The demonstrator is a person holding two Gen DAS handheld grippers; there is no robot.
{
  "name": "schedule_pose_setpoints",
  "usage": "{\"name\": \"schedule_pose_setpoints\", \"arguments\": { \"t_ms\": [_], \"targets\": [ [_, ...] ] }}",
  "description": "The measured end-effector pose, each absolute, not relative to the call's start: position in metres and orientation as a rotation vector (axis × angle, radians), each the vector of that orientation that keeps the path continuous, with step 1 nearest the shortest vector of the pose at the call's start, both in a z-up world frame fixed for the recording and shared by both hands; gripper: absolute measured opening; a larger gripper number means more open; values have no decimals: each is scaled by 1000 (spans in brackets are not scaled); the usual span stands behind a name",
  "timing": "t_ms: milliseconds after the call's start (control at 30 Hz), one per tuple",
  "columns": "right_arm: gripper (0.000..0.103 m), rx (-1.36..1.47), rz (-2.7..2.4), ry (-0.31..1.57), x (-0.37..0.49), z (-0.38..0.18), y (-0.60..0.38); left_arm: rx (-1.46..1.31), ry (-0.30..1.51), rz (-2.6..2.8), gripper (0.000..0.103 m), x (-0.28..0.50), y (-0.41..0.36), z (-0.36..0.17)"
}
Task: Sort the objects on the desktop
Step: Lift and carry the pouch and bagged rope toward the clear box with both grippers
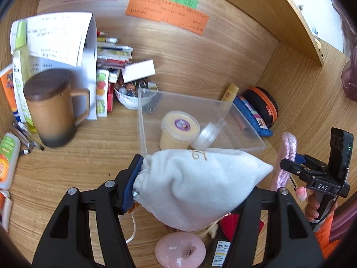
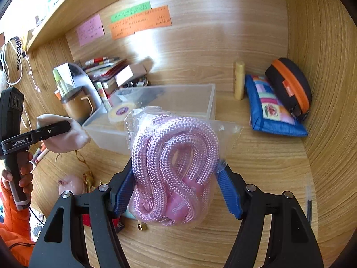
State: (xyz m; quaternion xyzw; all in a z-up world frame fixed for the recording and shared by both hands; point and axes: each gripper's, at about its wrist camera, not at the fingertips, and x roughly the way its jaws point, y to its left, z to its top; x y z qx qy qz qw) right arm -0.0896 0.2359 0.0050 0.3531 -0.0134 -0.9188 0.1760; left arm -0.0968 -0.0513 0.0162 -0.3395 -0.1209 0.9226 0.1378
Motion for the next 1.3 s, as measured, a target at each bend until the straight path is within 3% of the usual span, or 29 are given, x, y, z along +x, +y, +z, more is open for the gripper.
{"name": "schedule_pose_setpoints", "arguments": {
  "t_ms": [800, 1300],
  "targets": [
    [66, 863, -2647, -79, -135, 33, 237, -906, -458, 2677, 62, -132, -70, 36],
    [66, 892, -2629, -46, -167, 26, 220, -1025, -352, 2579, 62, -172, -43, 11]
  ]
}}
